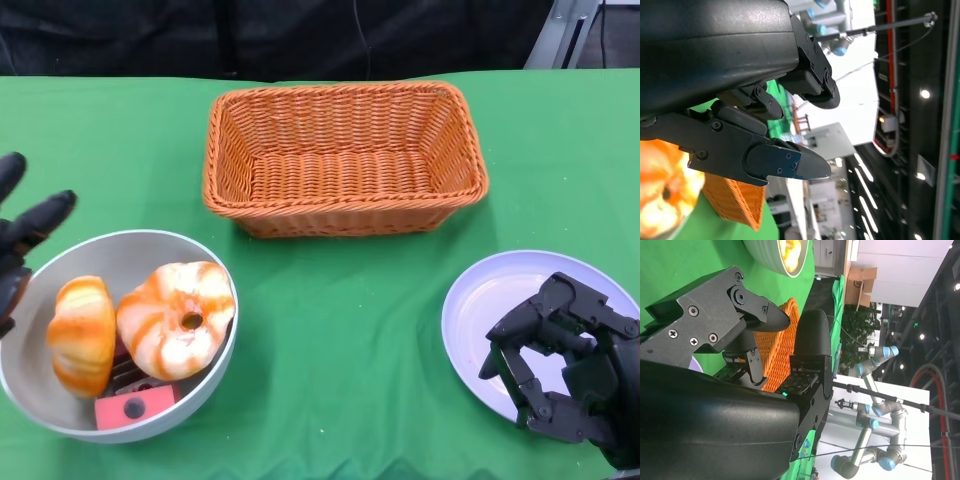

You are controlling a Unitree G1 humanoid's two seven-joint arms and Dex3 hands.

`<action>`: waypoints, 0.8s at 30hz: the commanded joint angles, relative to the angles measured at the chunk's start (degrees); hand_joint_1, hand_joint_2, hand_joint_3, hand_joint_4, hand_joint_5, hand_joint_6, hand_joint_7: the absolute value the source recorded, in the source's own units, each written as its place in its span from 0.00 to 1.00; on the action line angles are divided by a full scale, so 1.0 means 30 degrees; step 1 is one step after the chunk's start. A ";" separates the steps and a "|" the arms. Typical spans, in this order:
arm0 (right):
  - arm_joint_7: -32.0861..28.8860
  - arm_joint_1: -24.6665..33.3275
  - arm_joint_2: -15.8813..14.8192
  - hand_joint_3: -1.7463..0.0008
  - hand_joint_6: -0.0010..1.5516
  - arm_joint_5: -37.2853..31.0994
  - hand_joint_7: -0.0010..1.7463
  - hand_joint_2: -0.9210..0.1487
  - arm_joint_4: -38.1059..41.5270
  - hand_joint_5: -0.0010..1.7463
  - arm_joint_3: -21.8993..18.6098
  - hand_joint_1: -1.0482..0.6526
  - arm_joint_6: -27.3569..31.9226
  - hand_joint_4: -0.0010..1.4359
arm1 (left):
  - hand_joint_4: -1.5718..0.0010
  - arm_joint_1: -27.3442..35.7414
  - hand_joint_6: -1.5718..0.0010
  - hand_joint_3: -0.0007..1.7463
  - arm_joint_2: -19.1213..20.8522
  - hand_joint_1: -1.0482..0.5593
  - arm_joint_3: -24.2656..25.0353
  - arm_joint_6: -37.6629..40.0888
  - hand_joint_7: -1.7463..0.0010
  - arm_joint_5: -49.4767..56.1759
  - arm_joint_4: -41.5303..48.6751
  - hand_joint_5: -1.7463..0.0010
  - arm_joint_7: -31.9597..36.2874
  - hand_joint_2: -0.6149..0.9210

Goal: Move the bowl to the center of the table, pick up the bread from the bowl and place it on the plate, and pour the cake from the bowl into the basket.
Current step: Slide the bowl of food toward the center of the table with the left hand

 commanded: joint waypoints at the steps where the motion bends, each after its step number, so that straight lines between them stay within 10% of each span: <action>1: -0.0031 0.0024 -0.0171 0.45 0.45 0.0085 0.69 0.34 -0.0048 0.84 -0.0135 0.55 -0.0175 0.53 | 0.71 -0.0365 0.74 0.15 0.0906 0.19 0.0380 0.0153 1.00 0.1117 0.1110 1.00 0.1072 1.00; 24: -0.0177 0.0255 -0.0040 0.45 0.45 -0.0034 0.69 0.34 -0.0220 0.84 -0.0010 0.56 -0.0262 0.53 | 0.89 -0.3413 0.89 0.22 0.3672 0.19 -0.0620 -0.0114 1.00 0.5869 1.1226 1.00 0.3655 1.00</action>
